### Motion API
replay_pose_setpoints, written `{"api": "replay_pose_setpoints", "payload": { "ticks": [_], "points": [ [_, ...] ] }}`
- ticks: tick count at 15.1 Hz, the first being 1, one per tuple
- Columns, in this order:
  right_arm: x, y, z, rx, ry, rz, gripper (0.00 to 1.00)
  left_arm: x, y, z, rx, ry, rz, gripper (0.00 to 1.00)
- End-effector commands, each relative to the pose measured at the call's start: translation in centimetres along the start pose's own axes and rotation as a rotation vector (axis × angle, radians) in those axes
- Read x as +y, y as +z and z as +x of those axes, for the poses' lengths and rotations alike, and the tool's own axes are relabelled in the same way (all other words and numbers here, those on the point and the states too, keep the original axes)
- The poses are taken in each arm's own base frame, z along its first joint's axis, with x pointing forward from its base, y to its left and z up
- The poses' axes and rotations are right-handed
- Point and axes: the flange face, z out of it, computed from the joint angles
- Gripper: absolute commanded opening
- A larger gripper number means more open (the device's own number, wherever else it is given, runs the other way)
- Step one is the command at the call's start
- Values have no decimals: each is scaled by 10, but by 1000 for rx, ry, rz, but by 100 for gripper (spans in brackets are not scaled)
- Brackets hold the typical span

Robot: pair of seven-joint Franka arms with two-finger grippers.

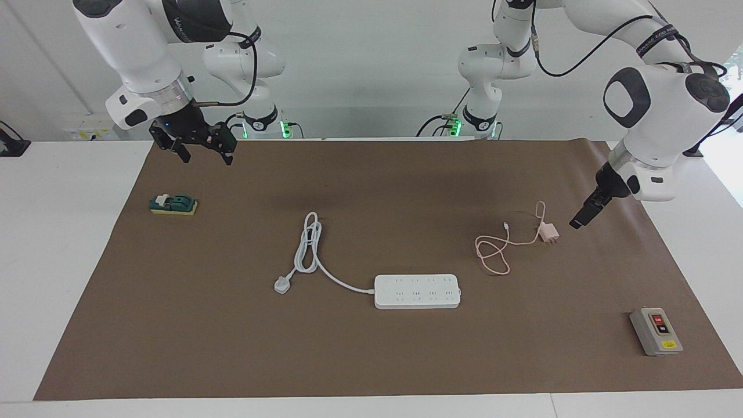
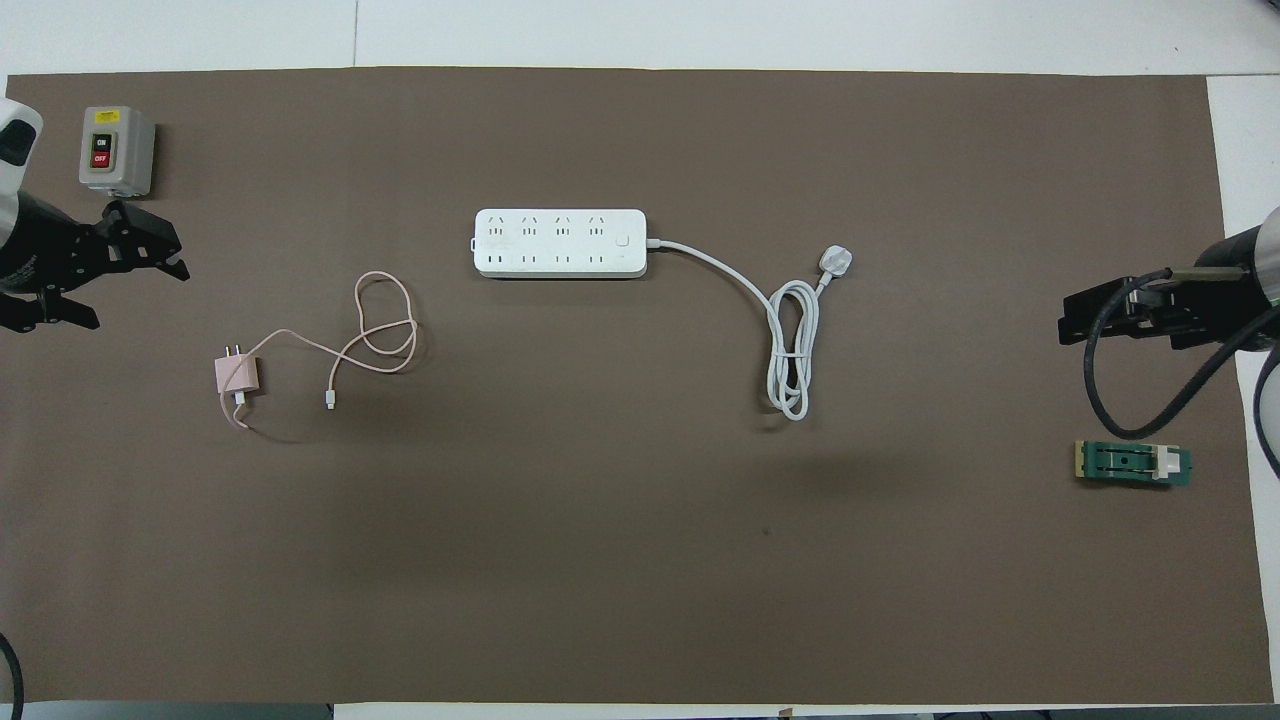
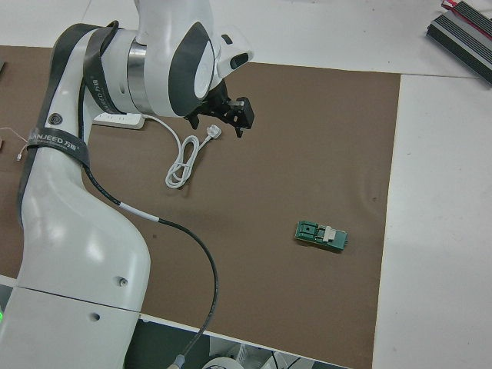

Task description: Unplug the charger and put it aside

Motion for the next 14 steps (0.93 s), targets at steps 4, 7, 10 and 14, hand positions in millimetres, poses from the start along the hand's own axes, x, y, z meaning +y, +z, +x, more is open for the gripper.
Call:
{"api": "replay_pose_setpoints", "payload": {
  "ticks": [4, 7, 10, 14],
  "points": [
    [3, -1, -1, 39, -32, -87, 100, -8, -39, -33, -23, 167, 21, 100],
    [4, 1, -3, 30, -17, -86, 100, 0, -56, -59, -27, 201, 18, 100],
    [5, 1, -3, 32, -8, -82, 100, 3, -61, -68, -43, 247, 23, 100],
    [3, 1, -3, 29, 13, -69, 100, -1, -74, -66, -33, 305, 21, 100]
  ]
}}
